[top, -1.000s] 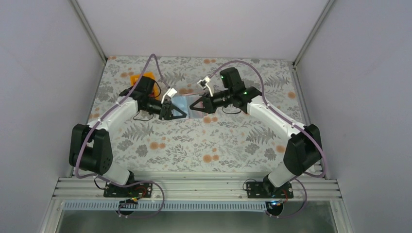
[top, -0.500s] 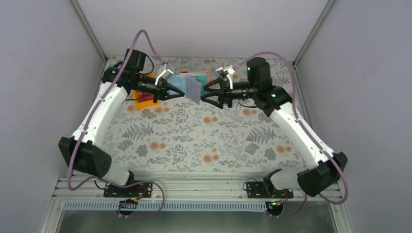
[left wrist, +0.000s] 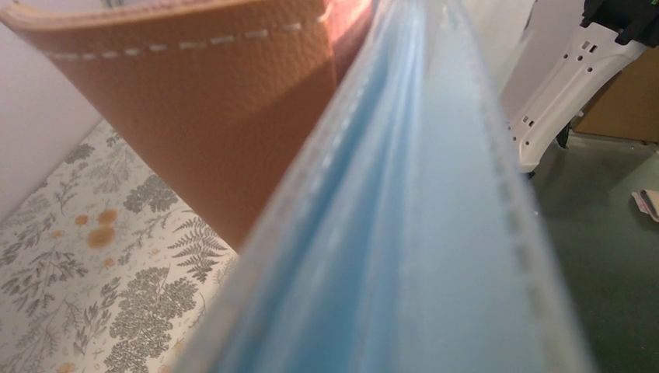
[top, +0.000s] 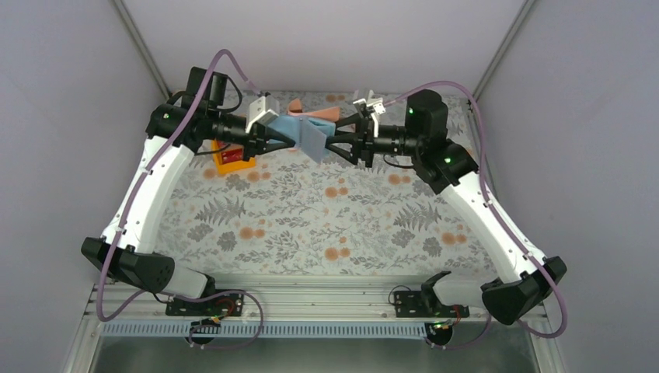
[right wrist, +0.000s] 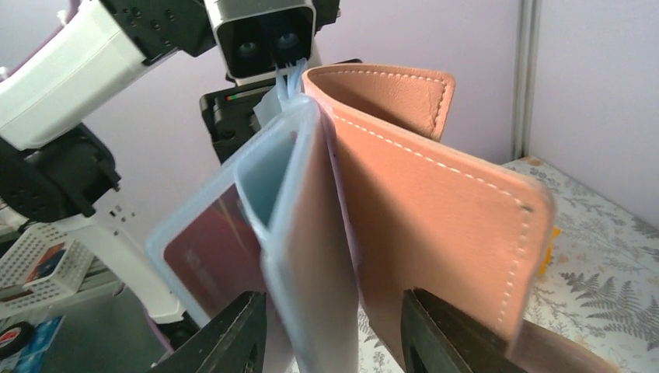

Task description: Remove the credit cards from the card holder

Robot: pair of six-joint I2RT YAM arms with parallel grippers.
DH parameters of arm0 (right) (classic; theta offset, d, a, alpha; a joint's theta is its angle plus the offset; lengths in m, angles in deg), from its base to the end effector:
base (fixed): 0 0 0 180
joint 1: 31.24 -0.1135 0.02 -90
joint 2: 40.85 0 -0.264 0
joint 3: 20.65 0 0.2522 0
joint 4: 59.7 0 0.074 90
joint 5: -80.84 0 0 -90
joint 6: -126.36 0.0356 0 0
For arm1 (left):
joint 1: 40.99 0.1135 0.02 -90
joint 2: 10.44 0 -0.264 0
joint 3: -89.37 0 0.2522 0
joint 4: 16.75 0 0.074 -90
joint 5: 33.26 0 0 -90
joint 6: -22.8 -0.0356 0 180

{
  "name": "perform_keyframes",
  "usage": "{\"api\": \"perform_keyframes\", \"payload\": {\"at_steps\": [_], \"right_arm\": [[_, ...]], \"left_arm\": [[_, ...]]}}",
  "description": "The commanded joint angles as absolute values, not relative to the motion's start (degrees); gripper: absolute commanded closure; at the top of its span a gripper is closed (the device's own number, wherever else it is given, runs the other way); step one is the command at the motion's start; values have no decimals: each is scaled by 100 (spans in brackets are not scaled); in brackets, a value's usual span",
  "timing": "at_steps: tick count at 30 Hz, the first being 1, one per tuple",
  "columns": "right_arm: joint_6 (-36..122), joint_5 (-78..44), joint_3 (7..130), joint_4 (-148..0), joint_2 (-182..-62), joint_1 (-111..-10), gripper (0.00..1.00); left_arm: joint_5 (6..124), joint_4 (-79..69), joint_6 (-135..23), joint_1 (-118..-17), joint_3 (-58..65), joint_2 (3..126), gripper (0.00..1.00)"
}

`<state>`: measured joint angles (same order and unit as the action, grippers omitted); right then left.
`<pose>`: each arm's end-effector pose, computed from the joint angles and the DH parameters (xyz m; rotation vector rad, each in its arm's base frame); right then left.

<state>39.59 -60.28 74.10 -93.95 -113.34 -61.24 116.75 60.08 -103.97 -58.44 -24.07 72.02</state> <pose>0.2184 0.1581 0.4408 -1.0553 1.5321 1.1968 0.2441 -0.1090 0.4392 1.3492 1.5915 -1.0182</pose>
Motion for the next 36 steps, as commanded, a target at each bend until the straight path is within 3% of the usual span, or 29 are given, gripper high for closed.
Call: {"api": "perform_keyframes", "payload": {"at_steps": [1, 8, 18, 21, 28, 32, 36], "right_arm": [[4299, -5054, 7450, -8983, -11160, -6404, 54], [4544, -4456, 7235, -8626, -11161, -6736, 65], [4402, -4034, 7625, -8660, -11618, -7397, 43], [4566, -3479, 7706, -8657, -11748, -7490, 43], [4695, -3365, 8193, -8914, -12263, -7510, 70], [4572, -3413, 8169, -8972, -12140, -7503, 94], [4529, -3263, 7991, -9092, -11848, -7393, 96]], "left_arm": [[11805, 5896, -10322, -5872, -2530, 7120, 98], [11877, 5815, -10242, -5872, -2461, 7096, 98], [11921, 5737, -10138, -5874, -2404, 7121, 98], [12022, 5733, -10147, -5871, -2343, 7125, 98], [12254, 5797, -10229, -5868, -2297, 7139, 98], [12359, 5938, -10431, -5865, -2324, 7105, 96], [12508, 6240, -10797, -5775, -2398, 7096, 72]]}}
